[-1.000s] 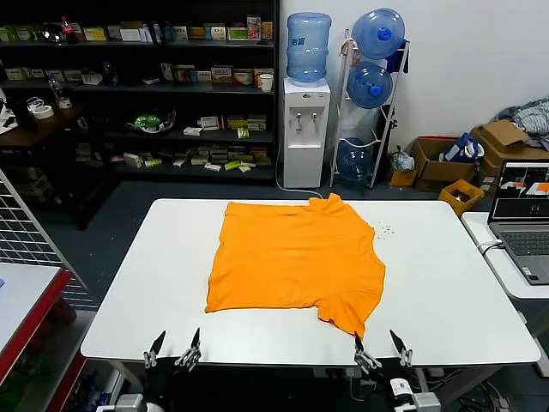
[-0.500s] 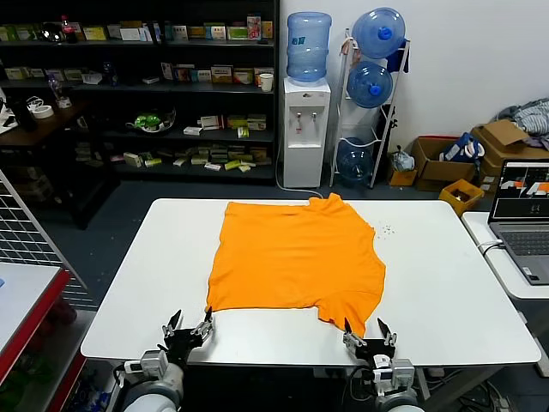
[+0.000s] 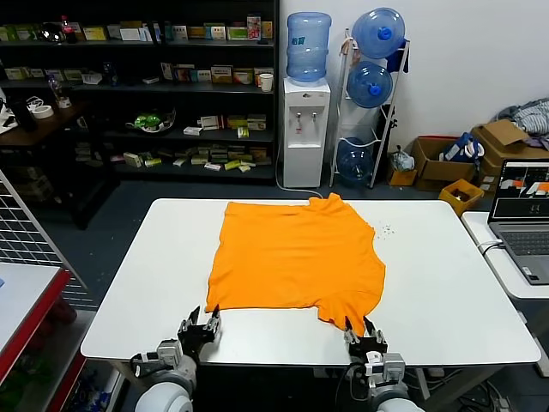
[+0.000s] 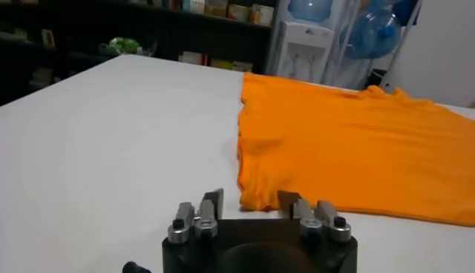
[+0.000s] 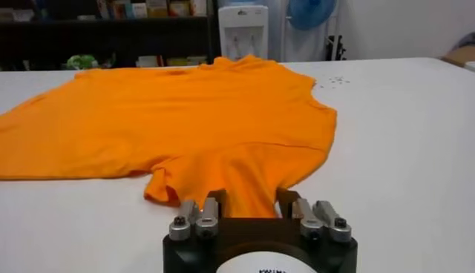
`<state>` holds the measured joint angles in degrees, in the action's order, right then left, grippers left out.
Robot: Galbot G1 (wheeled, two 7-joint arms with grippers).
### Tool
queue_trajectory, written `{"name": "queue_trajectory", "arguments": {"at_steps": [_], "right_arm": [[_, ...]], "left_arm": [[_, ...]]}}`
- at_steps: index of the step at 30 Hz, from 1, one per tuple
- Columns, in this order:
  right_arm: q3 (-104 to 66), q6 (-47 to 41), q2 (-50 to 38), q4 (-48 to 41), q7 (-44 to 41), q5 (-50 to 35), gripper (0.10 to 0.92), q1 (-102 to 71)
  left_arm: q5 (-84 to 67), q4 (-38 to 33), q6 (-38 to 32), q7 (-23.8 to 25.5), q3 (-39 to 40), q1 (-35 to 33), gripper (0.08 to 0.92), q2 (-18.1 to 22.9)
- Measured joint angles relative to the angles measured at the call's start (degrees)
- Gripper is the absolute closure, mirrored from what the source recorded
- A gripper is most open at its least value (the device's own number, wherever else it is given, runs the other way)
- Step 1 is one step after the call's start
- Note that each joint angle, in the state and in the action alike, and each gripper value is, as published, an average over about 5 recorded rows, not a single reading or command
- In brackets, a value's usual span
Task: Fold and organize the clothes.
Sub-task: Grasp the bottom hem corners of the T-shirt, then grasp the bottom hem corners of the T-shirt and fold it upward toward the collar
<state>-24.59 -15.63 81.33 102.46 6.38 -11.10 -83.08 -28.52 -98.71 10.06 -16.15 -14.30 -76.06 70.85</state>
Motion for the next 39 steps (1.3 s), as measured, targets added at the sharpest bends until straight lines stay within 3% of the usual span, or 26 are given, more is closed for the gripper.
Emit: {"name": "queue_trajectory", "arguments": {"at_steps": [8,13,39], "right_arm": [[-0.1,0.0,-0.7,1.6,1.1,-0.5,0.886,-1.1],[-0.5,-0.4,-1.9,4.0,1.9,-1.4,0.901,-2.9],[-3.3,2.6,-6.1,19.9,5.4,-2.4,0.901,-20.3]], "left_arm": [[-0.6,-0.2,0.3,-0.8,0.5,0.2,0.783,0.1],[-1.2,-1.3,0.4,-1.6,0.5,-0.3,0.900,-0.2],[-4.2,-21.2,-1.5,-5.0,-0.4,-17.7,0.910,-5.5]]}}
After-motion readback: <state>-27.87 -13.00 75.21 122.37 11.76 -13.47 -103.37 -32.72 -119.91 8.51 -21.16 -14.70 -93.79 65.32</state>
